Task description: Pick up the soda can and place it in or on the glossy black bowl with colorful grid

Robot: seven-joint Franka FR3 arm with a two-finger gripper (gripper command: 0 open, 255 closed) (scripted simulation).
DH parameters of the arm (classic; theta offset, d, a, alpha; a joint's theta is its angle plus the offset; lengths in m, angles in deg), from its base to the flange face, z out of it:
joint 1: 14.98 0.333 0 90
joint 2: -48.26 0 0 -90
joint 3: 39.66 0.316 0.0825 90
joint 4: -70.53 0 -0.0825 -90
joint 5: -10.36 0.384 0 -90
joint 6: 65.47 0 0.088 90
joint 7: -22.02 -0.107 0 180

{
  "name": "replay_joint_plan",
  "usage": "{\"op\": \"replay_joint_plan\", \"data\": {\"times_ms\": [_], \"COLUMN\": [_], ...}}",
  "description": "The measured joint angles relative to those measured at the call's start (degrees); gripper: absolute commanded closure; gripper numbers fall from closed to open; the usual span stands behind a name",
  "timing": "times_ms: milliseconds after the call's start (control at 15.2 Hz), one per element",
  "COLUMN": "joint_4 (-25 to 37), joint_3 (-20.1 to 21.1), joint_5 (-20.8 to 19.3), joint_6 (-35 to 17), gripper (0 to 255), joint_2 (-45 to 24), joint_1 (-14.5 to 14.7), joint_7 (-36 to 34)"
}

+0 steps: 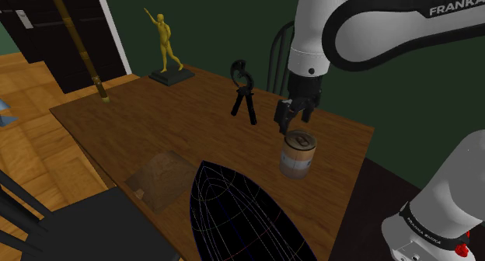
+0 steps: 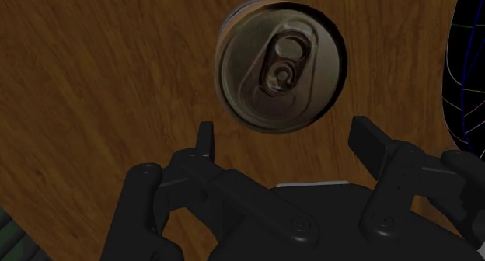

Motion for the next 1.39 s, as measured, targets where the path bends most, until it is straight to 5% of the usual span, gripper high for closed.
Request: {"op": "replay_joint_plan", "data": {"times_ms": [792, 858, 1386], "joint_4": [-3.7, -3.7, -3.6], "joint_3": [1.1, 1.1, 1.1], "joint_5": [0.4, 0.4, 0.4], "joint_6": [-5.5, -5.5, -5.5], "gripper": [0, 255, 255], "joint_2": [-1.8, -1.8, -1.8], "joint_1": [0.1, 0.1, 0.1], "joint_7": [-0.3, -0.3, -0.3]}}
